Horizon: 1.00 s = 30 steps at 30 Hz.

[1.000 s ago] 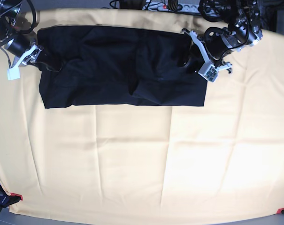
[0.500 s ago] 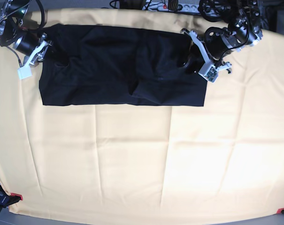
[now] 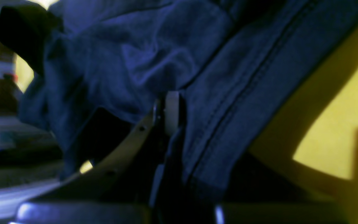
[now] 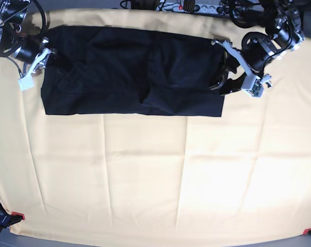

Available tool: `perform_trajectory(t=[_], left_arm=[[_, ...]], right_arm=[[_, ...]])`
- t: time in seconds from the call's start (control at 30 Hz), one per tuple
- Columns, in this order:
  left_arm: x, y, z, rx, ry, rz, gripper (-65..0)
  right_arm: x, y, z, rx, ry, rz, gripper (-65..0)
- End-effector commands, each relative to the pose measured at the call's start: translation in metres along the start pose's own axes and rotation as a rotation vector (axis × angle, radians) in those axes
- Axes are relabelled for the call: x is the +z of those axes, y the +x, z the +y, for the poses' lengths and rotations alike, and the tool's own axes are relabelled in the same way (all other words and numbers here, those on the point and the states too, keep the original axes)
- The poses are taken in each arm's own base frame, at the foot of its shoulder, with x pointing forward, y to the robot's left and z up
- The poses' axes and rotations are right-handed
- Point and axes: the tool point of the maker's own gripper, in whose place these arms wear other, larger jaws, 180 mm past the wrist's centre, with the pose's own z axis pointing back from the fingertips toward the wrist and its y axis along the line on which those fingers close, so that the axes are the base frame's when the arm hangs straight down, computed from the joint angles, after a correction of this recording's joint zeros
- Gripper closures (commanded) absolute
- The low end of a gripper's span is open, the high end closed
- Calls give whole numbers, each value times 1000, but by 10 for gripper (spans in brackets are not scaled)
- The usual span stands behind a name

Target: Fold the T-shirt properly

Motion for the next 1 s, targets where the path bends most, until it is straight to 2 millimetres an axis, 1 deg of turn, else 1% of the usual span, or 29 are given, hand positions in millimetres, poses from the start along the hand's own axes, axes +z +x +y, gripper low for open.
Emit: perform_trajectory(t=[0.0,0.07,0.17,0.3,0.4,0.47,0.6,0.7,0.8,0.9,0.97], left_arm=[[5,12,1,-13,4,-47,-197],[9,14,10,-15,35,-50,-197],[13,14,17,-17,61,-52,-197],[14,14,18,-17,65,-52,-197],[14,14,19,-17,65,-52,-197],[14,14,18,-17,65,-52,-197],[14,14,19,-17,65,-52,-197],[14,14,19,-17,66,-51,-197],[14,14,19,-16,66,-48,-197],[14,14,19,-17,65,-48,-197],[14,14,19,-16,66,-48,-197]], right_arm=[[11,16,-2,56,-24,-19,0],[22,25,-10,99,-79,-22,0],[41,41,-20,143,-168,-68,0],[66,59,-26,174,-246,-137,0],[85,66,-33,214,-340,-147,0],[91,70,-30,242,-363,-155,0],[93,81,-12,322,-370,-165,0],[95,94,9,400,-368,-192,0],[93,105,45,465,-286,-235,0],[87,104,80,537,-187,-255,0],[82,101,100,550,-110,-275,0]])
